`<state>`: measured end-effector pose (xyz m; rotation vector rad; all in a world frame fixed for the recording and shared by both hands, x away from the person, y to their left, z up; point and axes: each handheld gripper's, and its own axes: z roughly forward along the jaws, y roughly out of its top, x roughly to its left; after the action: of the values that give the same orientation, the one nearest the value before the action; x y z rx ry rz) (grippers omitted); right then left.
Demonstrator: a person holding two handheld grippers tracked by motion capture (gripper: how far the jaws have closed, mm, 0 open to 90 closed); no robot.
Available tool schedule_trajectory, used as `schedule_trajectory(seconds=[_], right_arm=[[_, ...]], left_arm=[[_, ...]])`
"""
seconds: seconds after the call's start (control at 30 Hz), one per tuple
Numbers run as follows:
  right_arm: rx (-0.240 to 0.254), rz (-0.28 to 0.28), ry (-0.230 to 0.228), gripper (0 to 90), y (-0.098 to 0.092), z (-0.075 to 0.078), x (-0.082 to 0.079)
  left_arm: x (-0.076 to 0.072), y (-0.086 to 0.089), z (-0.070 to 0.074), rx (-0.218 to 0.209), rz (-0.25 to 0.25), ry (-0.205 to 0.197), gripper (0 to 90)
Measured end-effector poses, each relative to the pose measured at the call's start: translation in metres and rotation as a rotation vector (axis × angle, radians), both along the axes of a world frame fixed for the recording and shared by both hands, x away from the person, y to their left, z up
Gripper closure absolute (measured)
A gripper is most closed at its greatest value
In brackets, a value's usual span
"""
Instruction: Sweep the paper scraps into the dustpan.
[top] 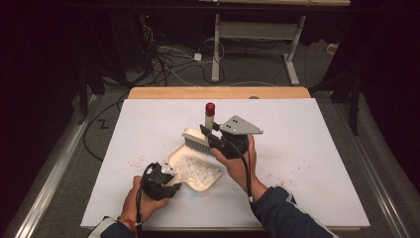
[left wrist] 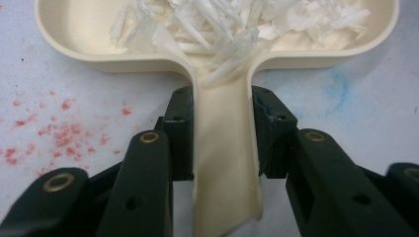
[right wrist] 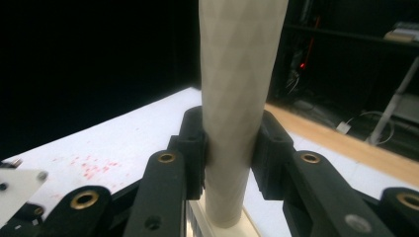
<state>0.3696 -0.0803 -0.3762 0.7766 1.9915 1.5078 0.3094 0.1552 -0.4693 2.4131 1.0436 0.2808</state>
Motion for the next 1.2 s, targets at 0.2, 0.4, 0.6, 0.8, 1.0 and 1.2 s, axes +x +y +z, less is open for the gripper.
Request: schedule_trajectory(seconds=[0.2,0.4,0.6,0.8,1.0,1.2], right_arm=[[0.019,-0.014,0.007,71.0,-0.023,0.006,0.002],[-0.018,-0.022,0.001,71.1,-0.044,0.005,-0.003],[-0.099,0.002,0.016,71.1,-0.074,0.002,-0.019],[-0.122,0.062,0.066,71.1,-0.080,-0.006,-0.035],[-0.132,0.148,0.075,71.1,-0.057,-0.009,-0.048],[-0.134,0.182,0.071,71.1,-0.037,-0.011,-0.052]], left_arm=[[-0.001,0.001,0.000,0.013,-0.009,-0.004,63.5],[-0.006,0.007,0.000,0.015,-0.010,-0.001,63.6],[-0.008,0.009,0.000,0.014,-0.002,0.000,63.6],[-0.008,0.009,0.000,0.019,0.002,0.004,63.5],[-0.008,0.008,0.000,0.019,0.005,0.006,63.5],[-0.008,0.009,0.000,0.008,0.009,0.003,63.4]])
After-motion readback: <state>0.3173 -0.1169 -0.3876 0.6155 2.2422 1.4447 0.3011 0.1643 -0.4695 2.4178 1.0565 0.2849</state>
